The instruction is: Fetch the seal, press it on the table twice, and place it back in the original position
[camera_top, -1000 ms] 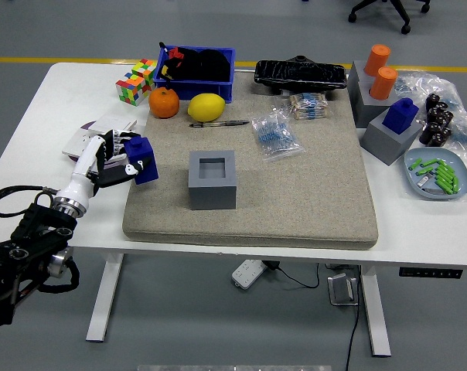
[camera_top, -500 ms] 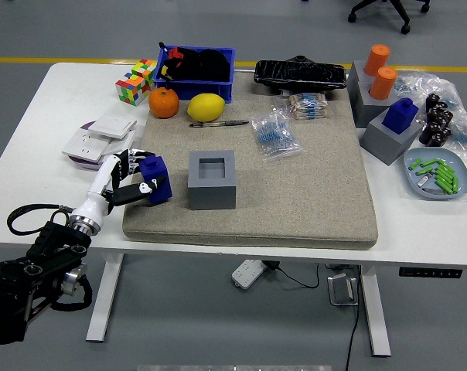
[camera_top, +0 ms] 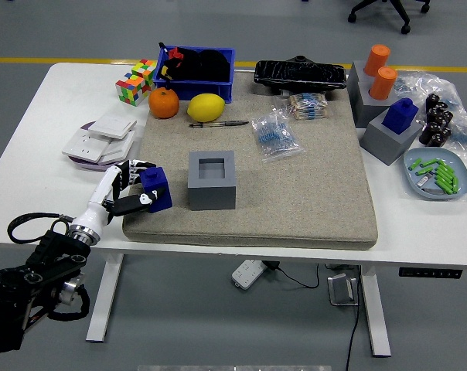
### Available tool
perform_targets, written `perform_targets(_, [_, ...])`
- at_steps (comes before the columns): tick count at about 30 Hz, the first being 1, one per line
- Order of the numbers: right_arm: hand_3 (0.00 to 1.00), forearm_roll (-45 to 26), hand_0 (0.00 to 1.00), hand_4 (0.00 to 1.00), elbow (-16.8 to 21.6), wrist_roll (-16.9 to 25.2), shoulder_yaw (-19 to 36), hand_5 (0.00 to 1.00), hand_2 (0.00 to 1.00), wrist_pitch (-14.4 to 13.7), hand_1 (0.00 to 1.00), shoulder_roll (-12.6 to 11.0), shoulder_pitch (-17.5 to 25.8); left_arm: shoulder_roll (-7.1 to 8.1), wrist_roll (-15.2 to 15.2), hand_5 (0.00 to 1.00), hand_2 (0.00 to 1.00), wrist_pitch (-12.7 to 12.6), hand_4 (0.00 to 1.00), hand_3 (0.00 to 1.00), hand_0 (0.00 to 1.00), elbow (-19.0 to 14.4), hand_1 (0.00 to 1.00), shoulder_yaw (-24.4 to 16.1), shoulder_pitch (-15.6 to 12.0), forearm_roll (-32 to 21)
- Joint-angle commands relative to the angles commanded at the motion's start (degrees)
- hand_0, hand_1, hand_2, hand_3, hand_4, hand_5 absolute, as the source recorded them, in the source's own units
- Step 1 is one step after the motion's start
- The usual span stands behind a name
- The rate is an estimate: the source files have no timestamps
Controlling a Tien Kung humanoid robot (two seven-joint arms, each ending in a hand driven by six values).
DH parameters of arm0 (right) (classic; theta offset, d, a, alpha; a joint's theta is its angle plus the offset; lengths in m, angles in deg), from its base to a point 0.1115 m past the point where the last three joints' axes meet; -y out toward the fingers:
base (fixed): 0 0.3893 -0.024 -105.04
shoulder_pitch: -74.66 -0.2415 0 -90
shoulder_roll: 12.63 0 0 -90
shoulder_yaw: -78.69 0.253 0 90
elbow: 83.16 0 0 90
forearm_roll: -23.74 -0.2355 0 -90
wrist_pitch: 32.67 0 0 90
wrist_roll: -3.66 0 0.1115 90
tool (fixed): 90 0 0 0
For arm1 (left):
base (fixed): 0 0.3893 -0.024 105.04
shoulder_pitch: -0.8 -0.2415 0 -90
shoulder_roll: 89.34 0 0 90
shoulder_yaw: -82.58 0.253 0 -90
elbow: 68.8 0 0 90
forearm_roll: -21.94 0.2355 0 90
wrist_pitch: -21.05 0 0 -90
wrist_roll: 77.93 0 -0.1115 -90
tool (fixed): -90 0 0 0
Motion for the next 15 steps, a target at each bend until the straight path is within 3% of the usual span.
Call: perform_targets(15, [0.624, 0.0, 0.746, 0.739, 0.0, 0.0, 0.4, 0.522, 0.673, 0.0, 0.69, 0.1, 0.0, 0.18, 0.0, 0.002, 0.435, -0.1, 0.696, 0.549, 0.632, -0.7, 0.5, 0.2, -0.2, -0.1])
